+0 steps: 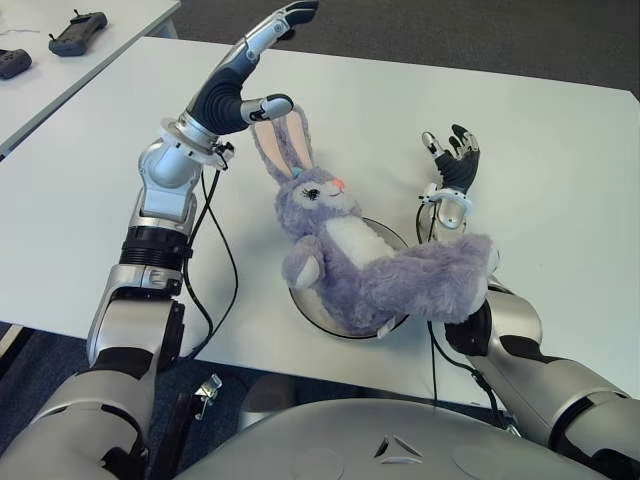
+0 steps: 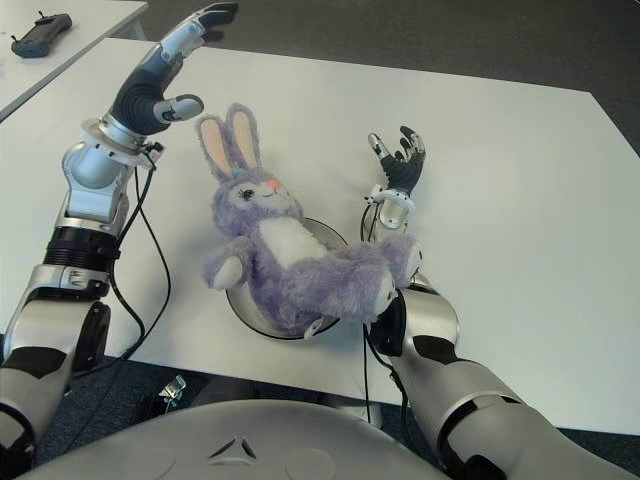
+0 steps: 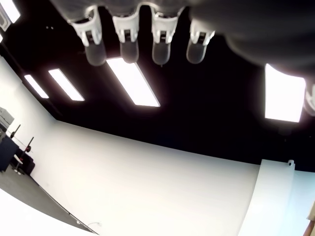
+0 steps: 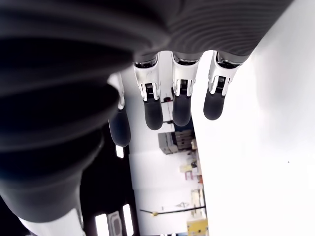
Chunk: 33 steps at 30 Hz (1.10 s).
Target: Put the doll into the plate.
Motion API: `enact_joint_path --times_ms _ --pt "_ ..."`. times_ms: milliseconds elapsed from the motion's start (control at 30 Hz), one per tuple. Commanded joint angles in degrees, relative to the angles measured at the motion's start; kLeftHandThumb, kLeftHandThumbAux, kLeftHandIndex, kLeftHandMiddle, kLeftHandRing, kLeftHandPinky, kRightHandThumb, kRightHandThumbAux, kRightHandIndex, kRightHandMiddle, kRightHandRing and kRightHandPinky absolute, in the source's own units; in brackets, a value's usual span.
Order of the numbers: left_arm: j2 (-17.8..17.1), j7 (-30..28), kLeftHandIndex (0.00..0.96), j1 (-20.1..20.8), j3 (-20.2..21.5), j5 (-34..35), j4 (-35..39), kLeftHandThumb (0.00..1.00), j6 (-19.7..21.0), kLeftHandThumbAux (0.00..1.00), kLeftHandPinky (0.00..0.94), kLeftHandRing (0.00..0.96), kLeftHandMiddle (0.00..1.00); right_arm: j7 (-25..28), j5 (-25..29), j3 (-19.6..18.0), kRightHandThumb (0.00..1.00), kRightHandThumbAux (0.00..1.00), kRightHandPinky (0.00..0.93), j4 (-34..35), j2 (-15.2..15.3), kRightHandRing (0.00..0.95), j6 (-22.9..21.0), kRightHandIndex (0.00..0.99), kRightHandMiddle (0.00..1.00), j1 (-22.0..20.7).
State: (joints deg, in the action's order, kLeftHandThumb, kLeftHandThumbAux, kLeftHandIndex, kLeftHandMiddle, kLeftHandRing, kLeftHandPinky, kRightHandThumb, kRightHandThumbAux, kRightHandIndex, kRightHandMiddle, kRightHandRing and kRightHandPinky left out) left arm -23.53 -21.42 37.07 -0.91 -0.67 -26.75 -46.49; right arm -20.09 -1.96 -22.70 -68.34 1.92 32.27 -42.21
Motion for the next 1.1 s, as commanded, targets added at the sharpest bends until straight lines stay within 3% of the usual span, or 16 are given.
enact_joint_path --times_ms 33,333,633,1100 --pt "-0.4 -0.1 0.0 2.0 1.5 1.0 -6.3 0.127 -1.1 0.216 0.0 0.0 0.0 -0.2 2.2 -1.7 0.052 0.805 0.119 -9.5 -5.0 0.113 -7.3 0.24 0.153 16.0" --pt "-0.1 0.5 0.0 5.1 2.1 0.3 -13.8 0.107 -3.6 0.165 0.0 0.0 0.0 0.0 2.3 -1.7 0.065 0.805 0.119 -9.5 -5.0 0.109 -7.1 0.247 0.151 16.1" --pt "0.6 -1.6 0.0 7.8 2.7 2.6 -20.5 0.019 -4.6 0.146 0.0 0.0 0.0 0.2 2.3 -1.8 0.06 0.809 0.106 -9.5 -4.9 0.102 -6.8 0.234 0.147 16.2" --pt "4.2 0.9 0.0 9.8 3.9 2.9 -27.0 0.0 0.0 0.182 0.0 0.0 0.0 0.5 2.4 -1.8 0.074 0.813 0.117 -9.5 -4.8 0.103 -7.0 0.249 0.14 16.2"
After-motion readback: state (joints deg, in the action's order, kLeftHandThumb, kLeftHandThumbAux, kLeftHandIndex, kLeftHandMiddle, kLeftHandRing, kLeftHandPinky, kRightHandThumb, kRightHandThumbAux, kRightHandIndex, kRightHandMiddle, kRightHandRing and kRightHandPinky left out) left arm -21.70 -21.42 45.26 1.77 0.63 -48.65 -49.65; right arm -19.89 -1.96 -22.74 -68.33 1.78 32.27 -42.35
